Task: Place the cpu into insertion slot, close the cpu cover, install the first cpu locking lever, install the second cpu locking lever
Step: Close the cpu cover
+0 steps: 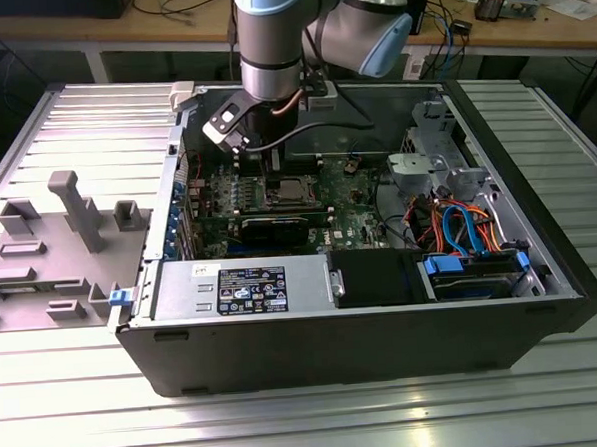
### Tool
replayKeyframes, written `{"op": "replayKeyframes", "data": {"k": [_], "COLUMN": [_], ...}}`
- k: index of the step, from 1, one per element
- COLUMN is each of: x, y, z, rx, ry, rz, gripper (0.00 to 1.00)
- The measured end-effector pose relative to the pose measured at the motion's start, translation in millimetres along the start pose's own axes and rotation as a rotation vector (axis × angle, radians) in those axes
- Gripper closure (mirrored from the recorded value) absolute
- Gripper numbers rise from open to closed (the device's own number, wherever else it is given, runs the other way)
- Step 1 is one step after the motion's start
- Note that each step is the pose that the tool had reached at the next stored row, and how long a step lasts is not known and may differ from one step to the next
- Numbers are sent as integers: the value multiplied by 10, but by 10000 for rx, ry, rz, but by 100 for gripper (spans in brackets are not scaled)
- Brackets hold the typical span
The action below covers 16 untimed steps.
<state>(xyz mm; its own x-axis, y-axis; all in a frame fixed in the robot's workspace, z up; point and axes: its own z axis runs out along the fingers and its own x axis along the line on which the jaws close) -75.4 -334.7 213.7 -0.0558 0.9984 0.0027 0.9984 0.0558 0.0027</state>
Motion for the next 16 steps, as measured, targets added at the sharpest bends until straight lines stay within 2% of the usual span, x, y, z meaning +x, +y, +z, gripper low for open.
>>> {"op": "replayKeyframes", "data": {"k": [2,4,7,12,16], "x": [-1,-3,-9,-16,-17], "y": [8,48,162,283,303], "z": [-3,-3,-2,-2,-2], "rx": [11,25,51,84,89], "ry": [0,0,2,3,3], "rz": [-1,1,0,2,4], "gripper": [89,89,89,89,89]}}
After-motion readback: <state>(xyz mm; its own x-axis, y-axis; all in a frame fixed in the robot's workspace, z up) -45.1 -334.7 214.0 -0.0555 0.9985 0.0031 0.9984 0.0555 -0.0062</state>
